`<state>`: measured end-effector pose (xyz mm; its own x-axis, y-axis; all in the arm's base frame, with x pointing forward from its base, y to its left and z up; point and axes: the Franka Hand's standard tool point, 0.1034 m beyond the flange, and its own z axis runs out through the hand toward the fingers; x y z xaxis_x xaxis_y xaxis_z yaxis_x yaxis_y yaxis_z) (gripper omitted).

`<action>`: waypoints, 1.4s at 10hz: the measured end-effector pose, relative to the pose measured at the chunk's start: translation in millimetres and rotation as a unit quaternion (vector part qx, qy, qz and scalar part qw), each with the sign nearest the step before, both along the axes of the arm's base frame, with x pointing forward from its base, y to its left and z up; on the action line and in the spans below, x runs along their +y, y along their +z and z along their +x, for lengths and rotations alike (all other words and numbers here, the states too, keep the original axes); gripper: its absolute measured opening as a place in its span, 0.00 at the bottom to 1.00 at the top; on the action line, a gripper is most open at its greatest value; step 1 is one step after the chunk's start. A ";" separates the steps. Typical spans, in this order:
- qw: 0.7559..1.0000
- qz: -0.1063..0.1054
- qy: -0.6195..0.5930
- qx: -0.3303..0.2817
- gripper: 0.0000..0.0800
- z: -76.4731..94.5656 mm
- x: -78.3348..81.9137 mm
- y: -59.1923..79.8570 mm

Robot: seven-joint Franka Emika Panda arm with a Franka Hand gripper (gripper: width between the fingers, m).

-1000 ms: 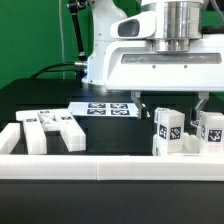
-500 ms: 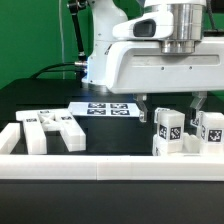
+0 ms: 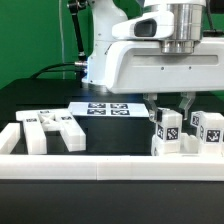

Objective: Assemble chair

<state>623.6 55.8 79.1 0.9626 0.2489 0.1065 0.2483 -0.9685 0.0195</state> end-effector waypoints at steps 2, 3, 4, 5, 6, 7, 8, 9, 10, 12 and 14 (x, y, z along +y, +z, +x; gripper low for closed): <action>0.997 0.008 -0.071 0.001 0.36 0.0 0.2 0.0; 0.995 0.012 -0.100 0.001 0.36 0.0 0.2 0.0; 0.993 0.013 -0.117 0.001 0.36 0.0 0.2 0.0; 0.985 0.020 -0.174 0.001 0.36 -0.2 1.5 -0.2; 0.970 0.025 -0.240 0.001 0.36 -1.0 5.4 -0.5; 0.960 0.027 -0.279 0.001 0.36 -1.3 5.7 -0.5; 0.942 0.035 -0.334 0.002 0.36 -1.5 4.7 -0.6; 0.928 0.043 -0.369 0.004 0.36 -1.4 4.0 -0.7; 0.902 0.051 -0.430 0.005 0.36 -1.5 4.5 -0.8; 0.847 0.062 -0.529 0.007 0.36 -1.9 6.0 -0.9; 0.797 0.069 -0.600 0.011 0.36 -1.9 7.1 -0.3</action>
Offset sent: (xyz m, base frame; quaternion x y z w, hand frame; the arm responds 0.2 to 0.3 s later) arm 0.0000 0.0000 0.0000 0.0000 0.0000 0.1296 0.9916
